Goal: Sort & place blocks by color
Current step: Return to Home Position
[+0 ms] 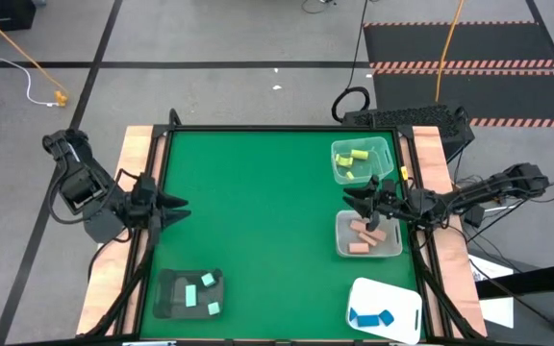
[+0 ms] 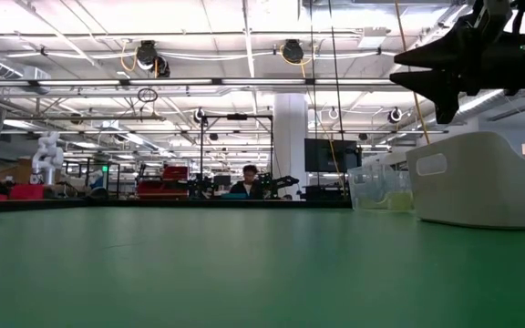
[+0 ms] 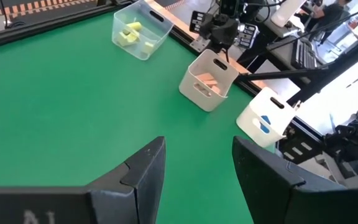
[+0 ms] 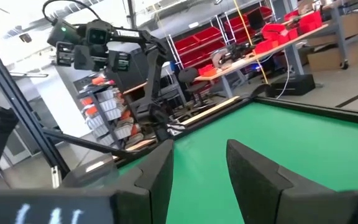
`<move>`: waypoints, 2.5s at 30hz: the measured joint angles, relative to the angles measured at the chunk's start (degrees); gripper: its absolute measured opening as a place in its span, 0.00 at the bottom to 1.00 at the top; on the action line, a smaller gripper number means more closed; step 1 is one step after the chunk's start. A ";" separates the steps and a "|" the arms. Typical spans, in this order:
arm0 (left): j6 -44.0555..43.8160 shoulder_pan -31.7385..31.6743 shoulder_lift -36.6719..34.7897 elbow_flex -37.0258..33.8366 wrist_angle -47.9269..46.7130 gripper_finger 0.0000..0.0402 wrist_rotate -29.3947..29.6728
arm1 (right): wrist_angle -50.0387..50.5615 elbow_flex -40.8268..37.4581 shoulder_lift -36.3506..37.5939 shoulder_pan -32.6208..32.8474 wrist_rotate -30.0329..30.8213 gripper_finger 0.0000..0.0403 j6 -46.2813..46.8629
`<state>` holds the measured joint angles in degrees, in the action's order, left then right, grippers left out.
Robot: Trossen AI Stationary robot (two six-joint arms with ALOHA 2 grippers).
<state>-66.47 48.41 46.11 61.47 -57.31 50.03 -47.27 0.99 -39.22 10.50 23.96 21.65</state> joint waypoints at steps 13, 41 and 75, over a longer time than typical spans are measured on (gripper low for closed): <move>2.01 -0.01 0.03 0.00 0.12 0.46 6.57 | 2.12 -0.09 3.07 0.92 -0.44 0.35 0.13; -5.83 -2.19 13.85 -0.02 0.40 0.46 7.14 | 3.33 -0.13 31.75 -18.17 -1.57 0.35 0.13; 14.79 -23.24 14.97 -0.02 0.40 0.46 6.75 | 3.38 -0.15 38.91 -55.17 -1.48 0.35 0.13</move>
<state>-51.68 25.18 61.08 61.45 -56.90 56.78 -43.89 0.84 -0.32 -44.66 22.48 21.78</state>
